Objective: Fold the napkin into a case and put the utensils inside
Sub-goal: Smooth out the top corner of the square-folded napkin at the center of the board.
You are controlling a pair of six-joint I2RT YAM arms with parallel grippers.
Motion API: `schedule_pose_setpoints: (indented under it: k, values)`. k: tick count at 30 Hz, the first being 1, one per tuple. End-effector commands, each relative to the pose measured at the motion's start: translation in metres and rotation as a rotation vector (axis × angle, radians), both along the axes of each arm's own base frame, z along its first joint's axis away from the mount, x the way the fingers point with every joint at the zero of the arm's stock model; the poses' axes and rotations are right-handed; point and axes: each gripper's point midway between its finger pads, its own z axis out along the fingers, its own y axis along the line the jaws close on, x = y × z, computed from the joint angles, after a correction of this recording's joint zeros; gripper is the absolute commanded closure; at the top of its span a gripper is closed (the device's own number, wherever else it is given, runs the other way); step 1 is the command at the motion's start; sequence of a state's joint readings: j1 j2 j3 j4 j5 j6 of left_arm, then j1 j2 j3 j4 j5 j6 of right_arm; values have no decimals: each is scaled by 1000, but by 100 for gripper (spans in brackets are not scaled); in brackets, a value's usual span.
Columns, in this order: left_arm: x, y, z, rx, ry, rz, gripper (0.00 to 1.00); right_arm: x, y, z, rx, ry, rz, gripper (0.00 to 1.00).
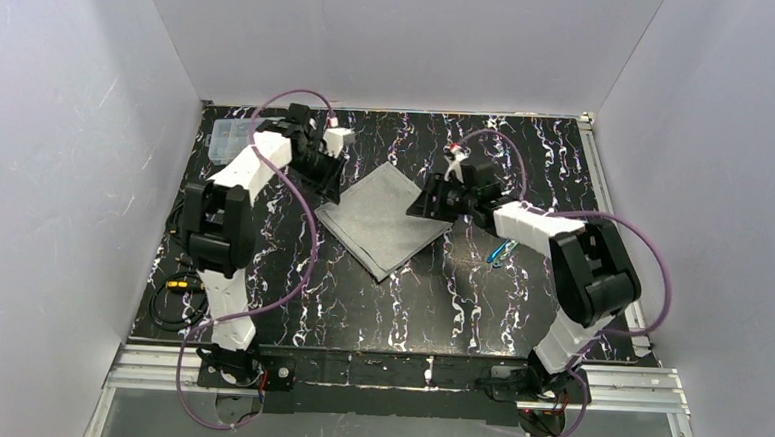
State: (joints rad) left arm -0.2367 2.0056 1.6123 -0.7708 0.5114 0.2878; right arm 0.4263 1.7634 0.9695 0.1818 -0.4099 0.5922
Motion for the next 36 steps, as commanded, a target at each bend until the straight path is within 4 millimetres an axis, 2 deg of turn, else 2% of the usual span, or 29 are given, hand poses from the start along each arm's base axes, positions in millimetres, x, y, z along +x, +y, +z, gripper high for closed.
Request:
schedule_pose_setpoints:
  k: [1,4,8,13,20,24,36]
  values:
    - [-13,19,27,19,-76,-55,73,-26,20,40,-201,-208,140,38]
    - [-25,32,13,37,-31,-63,73,-60,41,37,-286,-254,284,37]
    - [-28,44,5,44,-10,-29,74,-94,63,31,-337,-295,402,37]
    - [-23,55,-5,48,2,4,77,-116,79,14,-425,-311,472,37]
    - [-18,65,-24,99,-28,0,80,-124,87,-6,-469,-282,471,41]
    - [-13,68,-27,118,-46,1,81,-124,86,-17,-536,-288,464,44]
    - [-9,63,-39,102,-14,14,81,-123,84,-21,-563,-296,443,55]
